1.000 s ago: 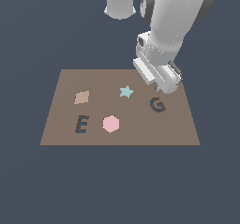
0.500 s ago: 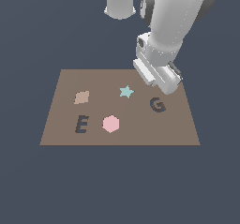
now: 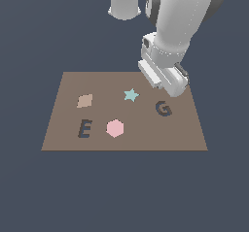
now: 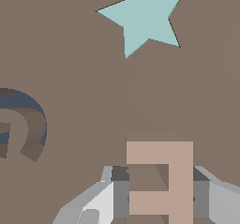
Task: Insert a designated object into the corresponding slot on a board.
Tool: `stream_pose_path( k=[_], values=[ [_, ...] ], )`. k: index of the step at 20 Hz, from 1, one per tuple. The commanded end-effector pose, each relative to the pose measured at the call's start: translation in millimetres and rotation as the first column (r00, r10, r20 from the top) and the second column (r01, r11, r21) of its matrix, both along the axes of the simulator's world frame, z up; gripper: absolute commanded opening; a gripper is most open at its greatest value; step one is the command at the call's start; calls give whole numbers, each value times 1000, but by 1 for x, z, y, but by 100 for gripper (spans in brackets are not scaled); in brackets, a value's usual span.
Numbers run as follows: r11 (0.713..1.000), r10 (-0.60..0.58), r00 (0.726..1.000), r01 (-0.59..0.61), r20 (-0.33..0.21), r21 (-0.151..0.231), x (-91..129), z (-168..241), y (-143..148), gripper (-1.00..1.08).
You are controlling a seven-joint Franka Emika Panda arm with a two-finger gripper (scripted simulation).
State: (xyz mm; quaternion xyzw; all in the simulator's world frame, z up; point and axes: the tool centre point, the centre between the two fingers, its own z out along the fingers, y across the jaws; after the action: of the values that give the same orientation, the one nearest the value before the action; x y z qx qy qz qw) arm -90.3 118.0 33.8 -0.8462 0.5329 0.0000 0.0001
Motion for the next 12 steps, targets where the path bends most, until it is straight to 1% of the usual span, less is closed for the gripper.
stream_pose_path(
  k=[1,7,12],
  values=[
    [1000,3,1000,-3,0,0,0,0,-1,-100],
    [999,36,999,-36,0,0,1,0,-11,-100],
    [996,89,996,-89,0,0,2,0,-27,-100]
  ],
)
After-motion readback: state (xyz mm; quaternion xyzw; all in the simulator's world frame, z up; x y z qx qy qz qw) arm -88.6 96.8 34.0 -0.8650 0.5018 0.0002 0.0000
